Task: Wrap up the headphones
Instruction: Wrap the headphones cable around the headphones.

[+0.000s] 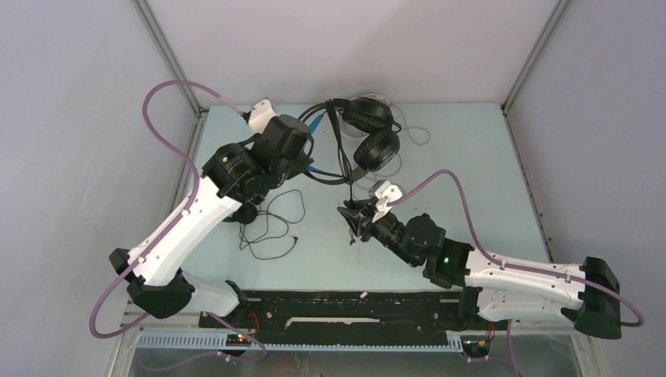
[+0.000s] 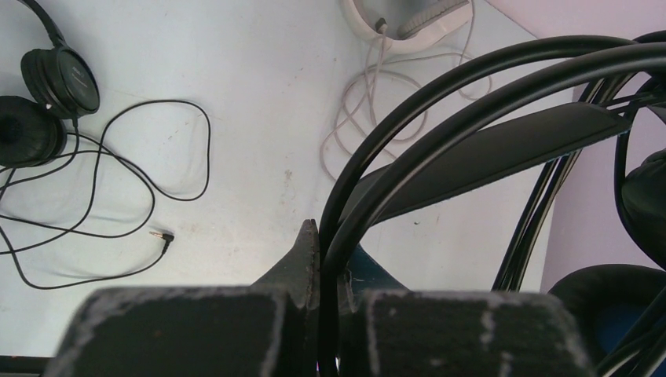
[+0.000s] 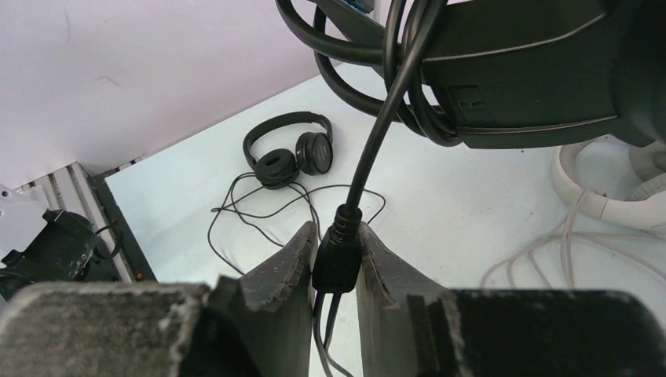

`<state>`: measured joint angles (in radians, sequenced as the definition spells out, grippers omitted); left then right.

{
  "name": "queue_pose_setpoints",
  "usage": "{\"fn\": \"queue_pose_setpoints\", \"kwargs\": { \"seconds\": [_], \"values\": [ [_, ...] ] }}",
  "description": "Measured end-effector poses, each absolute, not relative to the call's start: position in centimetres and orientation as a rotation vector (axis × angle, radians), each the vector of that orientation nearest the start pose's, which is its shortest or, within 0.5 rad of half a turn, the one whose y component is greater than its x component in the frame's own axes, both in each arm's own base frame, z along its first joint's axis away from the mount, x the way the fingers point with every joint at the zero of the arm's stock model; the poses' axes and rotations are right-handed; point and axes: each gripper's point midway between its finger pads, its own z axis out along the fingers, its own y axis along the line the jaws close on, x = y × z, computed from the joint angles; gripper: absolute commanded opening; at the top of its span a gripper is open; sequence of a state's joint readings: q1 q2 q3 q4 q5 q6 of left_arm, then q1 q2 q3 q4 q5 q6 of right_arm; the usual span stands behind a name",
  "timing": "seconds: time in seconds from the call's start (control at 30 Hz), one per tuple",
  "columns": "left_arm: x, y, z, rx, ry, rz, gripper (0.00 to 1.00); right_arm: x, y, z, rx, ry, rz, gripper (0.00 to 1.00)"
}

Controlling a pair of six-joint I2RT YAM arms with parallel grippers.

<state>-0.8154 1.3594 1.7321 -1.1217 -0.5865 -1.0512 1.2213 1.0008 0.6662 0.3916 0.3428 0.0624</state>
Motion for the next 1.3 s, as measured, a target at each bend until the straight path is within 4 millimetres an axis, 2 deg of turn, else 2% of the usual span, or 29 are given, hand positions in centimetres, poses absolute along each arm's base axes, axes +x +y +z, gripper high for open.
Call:
{"fn": "queue_pose_setpoints", "kwargs": {
  "seconds": [0.1, 0.2, 0.33, 0.5, 0.93, 1.3],
  "values": [
    [27.7, -19.8, 33.9, -0.546, 2.130, -0.385, 0.00, 18.1, 32.8, 28.4, -0.604, 1.437, 0.763, 0.35],
    [27.8, -19.9, 34.0, -0.548, 2.127, -0.395, 0.00, 18.2, 32.6, 27.3, -0.617, 1.445, 0.755, 0.40],
    [27.8, -20.1, 34.3, -0.548, 2.120, -0.413, 0.00, 18.0, 32.3, 25.5, -0.657, 1.458, 0.754, 0.43],
    [27.7, -20.2, 35.3, -0.551, 2.094, -0.461, 0.00, 17.8, 31.8, 25.0, -0.687, 1.429, 0.779, 0.48],
    [26.6, -20.6, 36.4, -0.526, 2.090, -0.568, 0.00, 17.0, 30.2, 23.1, -0.832, 1.291, 0.846, 0.49],
    [25.6, -20.4, 37.2, -0.515, 2.076, -0.631, 0.00, 15.4, 31.2, 22.8, -0.932, 1.206, 0.921, 0.50]
  ]
}}
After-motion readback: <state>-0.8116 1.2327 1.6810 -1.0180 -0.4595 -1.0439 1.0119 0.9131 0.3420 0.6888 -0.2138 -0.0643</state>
